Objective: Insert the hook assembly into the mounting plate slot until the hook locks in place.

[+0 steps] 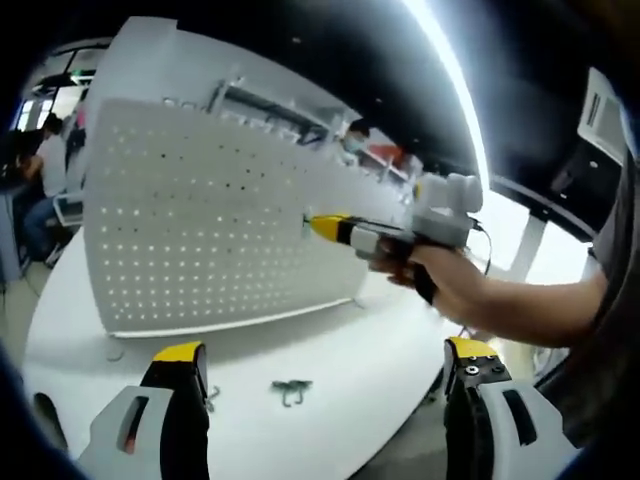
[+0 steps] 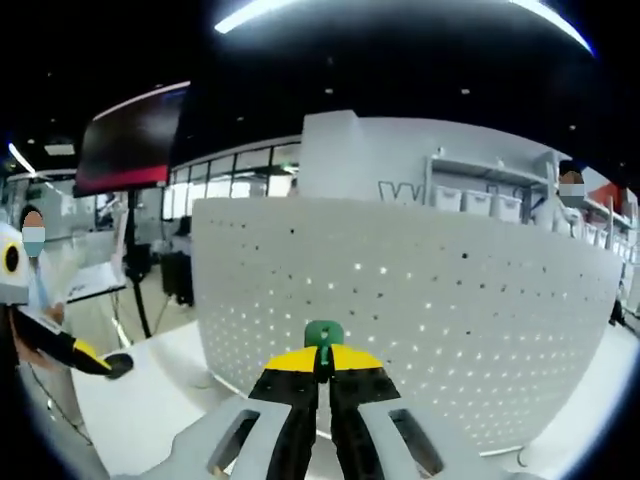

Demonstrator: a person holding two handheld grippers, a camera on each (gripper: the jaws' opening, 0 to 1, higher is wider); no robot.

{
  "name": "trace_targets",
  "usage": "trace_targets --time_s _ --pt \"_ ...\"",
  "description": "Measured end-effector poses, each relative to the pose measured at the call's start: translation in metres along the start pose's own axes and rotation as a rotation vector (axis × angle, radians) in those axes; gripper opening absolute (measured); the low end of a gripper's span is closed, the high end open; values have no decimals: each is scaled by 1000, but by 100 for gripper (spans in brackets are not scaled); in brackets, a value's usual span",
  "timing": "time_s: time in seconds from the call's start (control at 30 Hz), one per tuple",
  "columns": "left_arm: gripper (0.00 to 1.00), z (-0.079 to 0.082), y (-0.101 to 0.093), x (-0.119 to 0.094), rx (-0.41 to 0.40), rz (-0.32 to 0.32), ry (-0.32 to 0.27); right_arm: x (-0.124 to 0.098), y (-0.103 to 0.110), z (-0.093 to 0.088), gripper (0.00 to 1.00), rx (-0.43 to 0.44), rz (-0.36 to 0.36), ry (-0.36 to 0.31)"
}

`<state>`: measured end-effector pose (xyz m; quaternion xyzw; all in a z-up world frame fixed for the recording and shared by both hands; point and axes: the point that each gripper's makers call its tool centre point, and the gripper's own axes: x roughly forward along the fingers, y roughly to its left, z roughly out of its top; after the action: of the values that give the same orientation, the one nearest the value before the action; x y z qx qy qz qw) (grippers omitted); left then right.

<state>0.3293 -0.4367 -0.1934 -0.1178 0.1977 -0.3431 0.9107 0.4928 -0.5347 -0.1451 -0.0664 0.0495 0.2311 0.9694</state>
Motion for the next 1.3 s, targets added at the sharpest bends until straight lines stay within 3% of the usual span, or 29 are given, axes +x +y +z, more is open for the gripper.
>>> trace_targets --time_s 0.47,0.77,1.1,1.3 --pt "99 4 -1 1 -4 -5 -4 15 -45 6 0 51 -99 -28" --pt "98 3 -2 6 -8 -14 11 20 -75 27 0 57 -174 -78" --pt "98 2 -6 9 -13 -24 17 30 -88 43 0 27 -204 -114" --pt "98 5 -3 9 -13 -15 10 33 -92 52 0 53 -219 -142"
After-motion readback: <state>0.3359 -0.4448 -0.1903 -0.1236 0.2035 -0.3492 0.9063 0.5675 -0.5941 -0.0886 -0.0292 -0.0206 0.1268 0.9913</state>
